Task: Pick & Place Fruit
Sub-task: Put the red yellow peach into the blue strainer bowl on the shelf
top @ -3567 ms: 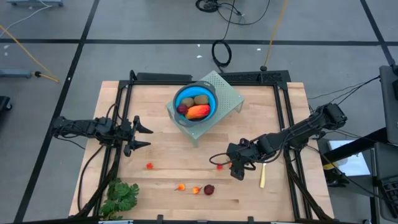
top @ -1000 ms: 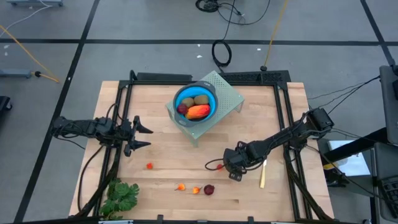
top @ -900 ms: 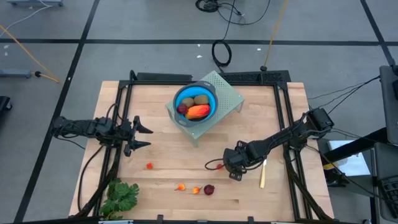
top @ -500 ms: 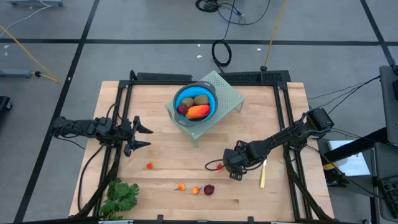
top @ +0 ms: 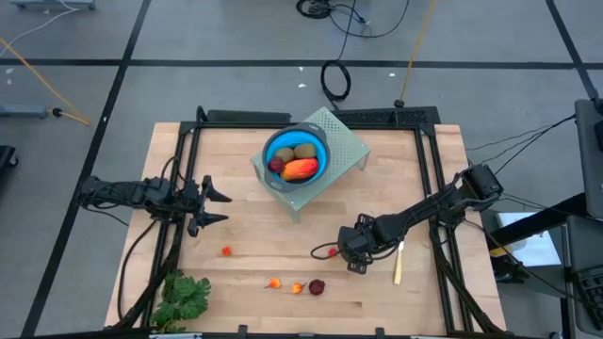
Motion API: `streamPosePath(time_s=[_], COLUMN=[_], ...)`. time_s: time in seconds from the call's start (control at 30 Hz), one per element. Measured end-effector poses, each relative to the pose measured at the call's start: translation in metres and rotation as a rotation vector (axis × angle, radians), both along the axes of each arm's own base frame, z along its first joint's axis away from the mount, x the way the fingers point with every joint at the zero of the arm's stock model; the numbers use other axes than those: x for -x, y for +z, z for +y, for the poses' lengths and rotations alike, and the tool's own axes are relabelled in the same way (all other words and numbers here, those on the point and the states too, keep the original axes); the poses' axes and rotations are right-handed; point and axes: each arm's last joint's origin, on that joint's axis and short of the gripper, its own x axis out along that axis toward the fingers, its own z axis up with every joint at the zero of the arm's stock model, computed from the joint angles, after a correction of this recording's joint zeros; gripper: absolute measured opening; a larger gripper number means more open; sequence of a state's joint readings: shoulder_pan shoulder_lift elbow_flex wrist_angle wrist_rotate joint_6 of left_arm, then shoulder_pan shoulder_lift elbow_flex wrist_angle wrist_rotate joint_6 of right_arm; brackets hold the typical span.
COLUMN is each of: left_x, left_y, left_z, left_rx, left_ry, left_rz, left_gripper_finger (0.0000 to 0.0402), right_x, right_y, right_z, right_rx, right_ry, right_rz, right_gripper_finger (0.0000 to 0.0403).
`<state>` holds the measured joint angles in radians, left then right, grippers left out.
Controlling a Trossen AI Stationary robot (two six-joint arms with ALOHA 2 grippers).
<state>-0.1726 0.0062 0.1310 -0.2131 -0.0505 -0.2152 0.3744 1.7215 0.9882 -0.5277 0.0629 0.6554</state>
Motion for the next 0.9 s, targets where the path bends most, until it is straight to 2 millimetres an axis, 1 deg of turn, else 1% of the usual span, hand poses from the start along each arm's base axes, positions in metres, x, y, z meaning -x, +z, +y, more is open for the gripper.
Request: streamPosePath(time_s=[0.33,0.73,0.9], left_x=[0.0000,0.0000,0.0000], left_y=[0.0001,0.0001,0.0001], left_z=[0.0000,0.0000,0.0000], left_rx=[0.014,0.025,0.026], left_ry=[0.001,0.002,0.002], left_rz=[0.001,0.003,0.003], left_gripper_finger=[0.0267,0.0267,0.0267], right_x=[0.0002,0.0011,0.0018], right_y=[-0.0012,-0.0003,0.0022], right_z=[0.0002,-0.0005,-0.0006], right_rx=[0.000,-0.003,-0.011], right_ry=[-0.006,-0.013,-0.014], right_rz=[0.006,0.008,0.002], right_gripper_finger=[0.0269,0.0182,0.0153])
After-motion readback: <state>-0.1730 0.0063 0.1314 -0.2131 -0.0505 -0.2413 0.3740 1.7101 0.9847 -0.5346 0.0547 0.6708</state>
